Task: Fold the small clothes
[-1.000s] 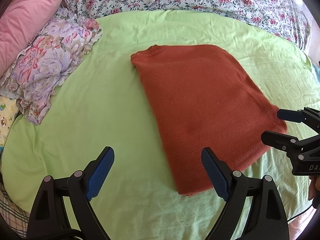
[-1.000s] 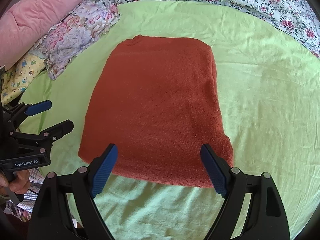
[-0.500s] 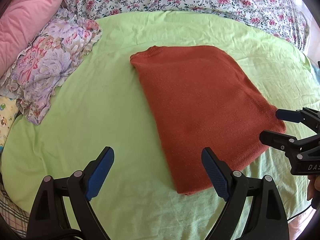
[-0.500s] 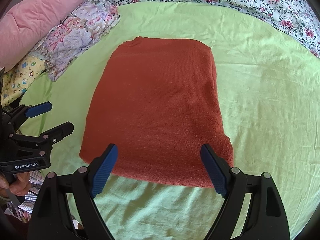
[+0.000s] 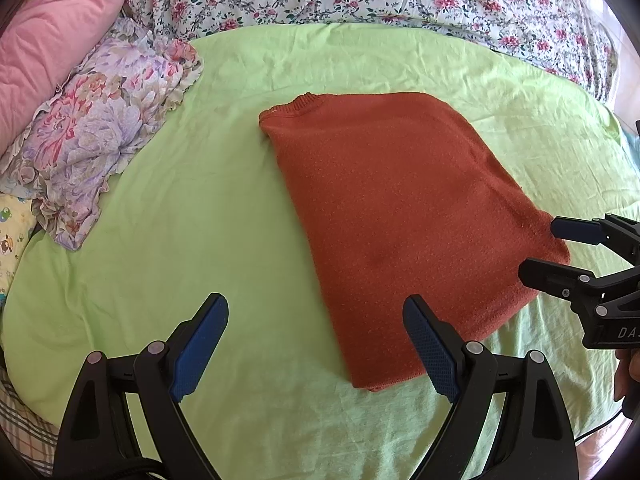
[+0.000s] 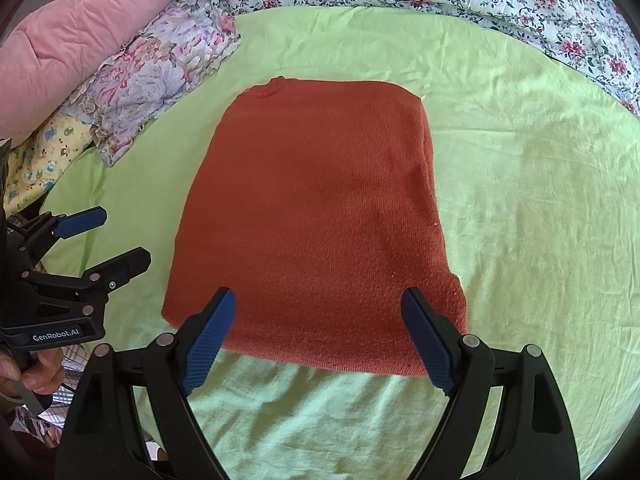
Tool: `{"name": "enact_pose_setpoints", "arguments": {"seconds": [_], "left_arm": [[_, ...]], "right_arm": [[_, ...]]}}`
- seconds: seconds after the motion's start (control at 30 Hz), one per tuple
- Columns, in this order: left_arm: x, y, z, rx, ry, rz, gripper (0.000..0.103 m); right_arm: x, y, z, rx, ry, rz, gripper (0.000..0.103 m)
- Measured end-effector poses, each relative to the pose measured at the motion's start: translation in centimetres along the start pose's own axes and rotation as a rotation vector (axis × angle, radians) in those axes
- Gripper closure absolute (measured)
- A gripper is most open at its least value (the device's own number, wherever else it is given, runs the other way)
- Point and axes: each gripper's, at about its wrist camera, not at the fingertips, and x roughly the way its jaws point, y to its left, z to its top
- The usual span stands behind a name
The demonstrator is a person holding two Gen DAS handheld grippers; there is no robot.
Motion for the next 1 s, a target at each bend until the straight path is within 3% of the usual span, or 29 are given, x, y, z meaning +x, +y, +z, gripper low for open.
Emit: {"name": "enact_pose_setpoints", "arguments": {"seconds": [1.0], "left_arm": [[0.5, 0.2, 1.6, 0.007, 0.003, -0.011, 0.013]], "right_arm": [[-0.7, 0.0, 1.7, 0.014, -0.04, 0.003, 0.018]]}}
